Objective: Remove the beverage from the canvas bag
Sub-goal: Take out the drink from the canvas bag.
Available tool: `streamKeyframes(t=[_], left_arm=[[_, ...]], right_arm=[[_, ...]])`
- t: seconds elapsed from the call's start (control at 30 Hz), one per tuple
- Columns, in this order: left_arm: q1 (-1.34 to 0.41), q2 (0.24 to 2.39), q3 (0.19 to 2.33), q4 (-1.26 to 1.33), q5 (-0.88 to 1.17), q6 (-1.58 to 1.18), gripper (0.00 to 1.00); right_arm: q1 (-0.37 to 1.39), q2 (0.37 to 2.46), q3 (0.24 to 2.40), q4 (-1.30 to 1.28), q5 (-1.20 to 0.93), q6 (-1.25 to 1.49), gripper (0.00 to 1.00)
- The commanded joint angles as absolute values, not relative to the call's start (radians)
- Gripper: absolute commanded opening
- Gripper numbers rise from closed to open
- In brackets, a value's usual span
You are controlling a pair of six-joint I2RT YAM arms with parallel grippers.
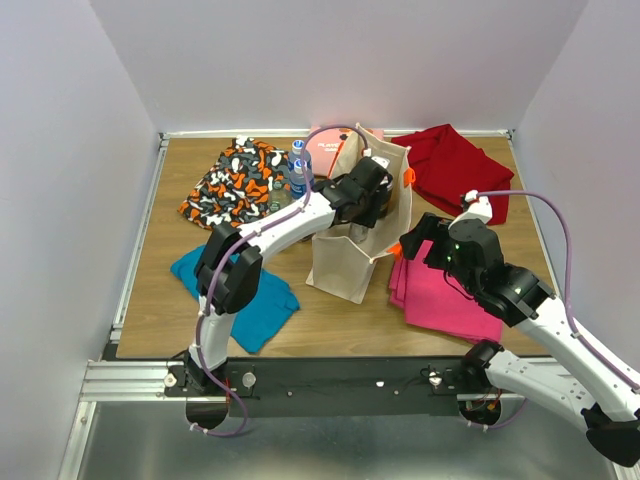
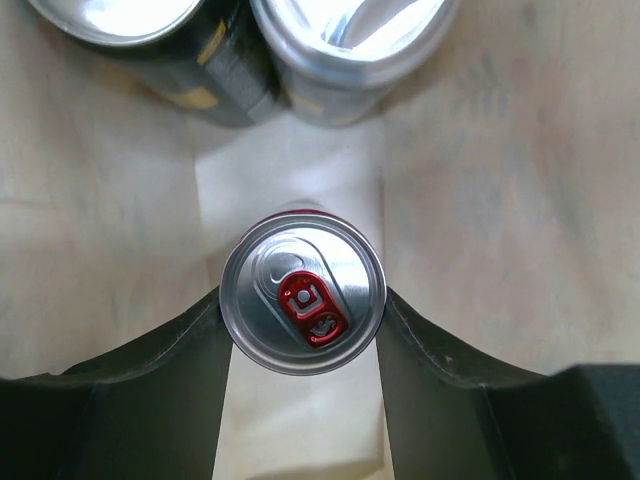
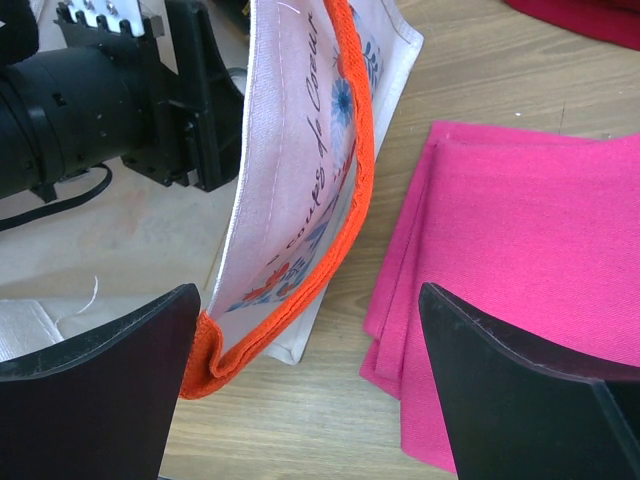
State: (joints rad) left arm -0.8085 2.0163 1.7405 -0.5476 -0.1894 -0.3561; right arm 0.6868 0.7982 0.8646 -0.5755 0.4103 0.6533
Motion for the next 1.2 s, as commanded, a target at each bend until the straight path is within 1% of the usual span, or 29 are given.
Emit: streamKeyframes(t=[0.0, 0.17, 0.47, 1.17], left_arm=[[-0.819, 1.899, 1.838, -0.617, -0.183, -0.299, 0.00], [-0.819, 1.838, 1.896, -0.655, -0.144, -0.267, 0.00], [-0.821, 1.789, 2.008, -0.735, -0.112, -0.244, 0.00], [-0.821, 1.664, 2.054, -0.816, -0.098, -0.227, 0.00]], right_arm=[[0.686, 0.807, 0.857, -0.586, 0.433, 0.637, 0.99], [0.686, 0.831, 0.877, -0.584, 0.428, 0.623, 0.99], [0.686, 0.804, 0.879, -0.583, 0.423, 0.603, 0.99], [0.686, 0.772, 0.865, -0.597, 0.393, 0.609, 0.99]])
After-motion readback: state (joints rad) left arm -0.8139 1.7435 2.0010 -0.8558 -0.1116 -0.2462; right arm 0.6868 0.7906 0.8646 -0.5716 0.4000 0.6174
